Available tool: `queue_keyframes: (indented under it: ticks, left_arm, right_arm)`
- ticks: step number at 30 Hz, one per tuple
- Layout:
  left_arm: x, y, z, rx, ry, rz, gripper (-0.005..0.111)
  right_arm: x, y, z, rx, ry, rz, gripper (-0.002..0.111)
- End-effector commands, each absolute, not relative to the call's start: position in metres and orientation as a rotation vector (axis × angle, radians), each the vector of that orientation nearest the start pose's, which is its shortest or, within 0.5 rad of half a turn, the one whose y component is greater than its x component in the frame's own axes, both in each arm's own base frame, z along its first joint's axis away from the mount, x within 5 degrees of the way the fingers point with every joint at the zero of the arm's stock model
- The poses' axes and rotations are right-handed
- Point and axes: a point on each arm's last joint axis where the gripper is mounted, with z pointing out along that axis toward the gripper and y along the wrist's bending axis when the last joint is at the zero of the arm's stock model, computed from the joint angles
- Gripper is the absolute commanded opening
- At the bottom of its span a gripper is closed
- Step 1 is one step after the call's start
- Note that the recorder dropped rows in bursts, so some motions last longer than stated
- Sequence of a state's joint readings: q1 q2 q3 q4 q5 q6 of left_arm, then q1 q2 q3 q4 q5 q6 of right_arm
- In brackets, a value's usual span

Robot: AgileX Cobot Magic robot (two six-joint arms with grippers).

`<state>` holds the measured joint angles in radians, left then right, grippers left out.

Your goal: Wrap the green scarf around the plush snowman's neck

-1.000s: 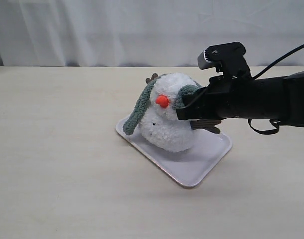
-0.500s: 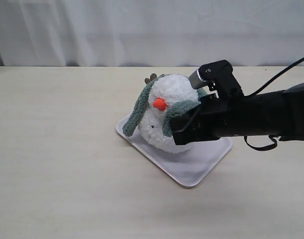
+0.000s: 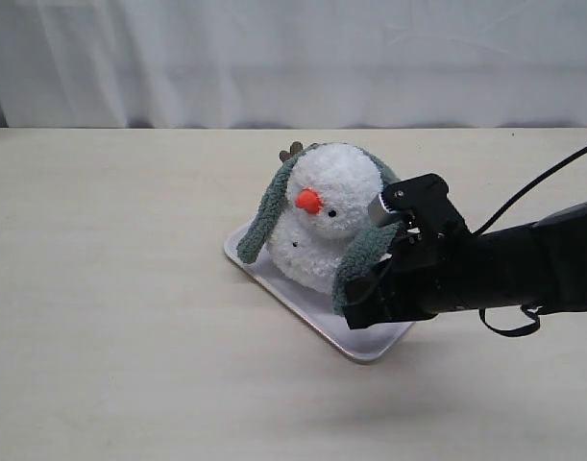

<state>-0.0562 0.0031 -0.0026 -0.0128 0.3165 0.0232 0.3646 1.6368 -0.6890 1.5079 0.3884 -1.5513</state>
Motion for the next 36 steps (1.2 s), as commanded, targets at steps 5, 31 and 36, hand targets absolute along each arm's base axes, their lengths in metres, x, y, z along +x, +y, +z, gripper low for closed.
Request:
queue_keyframes:
  ticks: [5,31,36]
  left_arm:
    - [0.054,-0.003,0.185,0.059,1.791,-0.033,0.000]
    - [0.054,-0.003,0.185,0.059,1.791,-0.033,0.000]
    - [0.054,-0.003,0.185,0.059,1.791,-0.033,0.000]
  right_arm:
    - [0.261,0.136,0.142,-0.735,2.409,0.597,0.004]
    - [0.226,0.160,0.161,-1.020,2.399,1.217,0.049]
    - [0.221,0.167,0.143,-1.018,2.467,0.939,0.046]
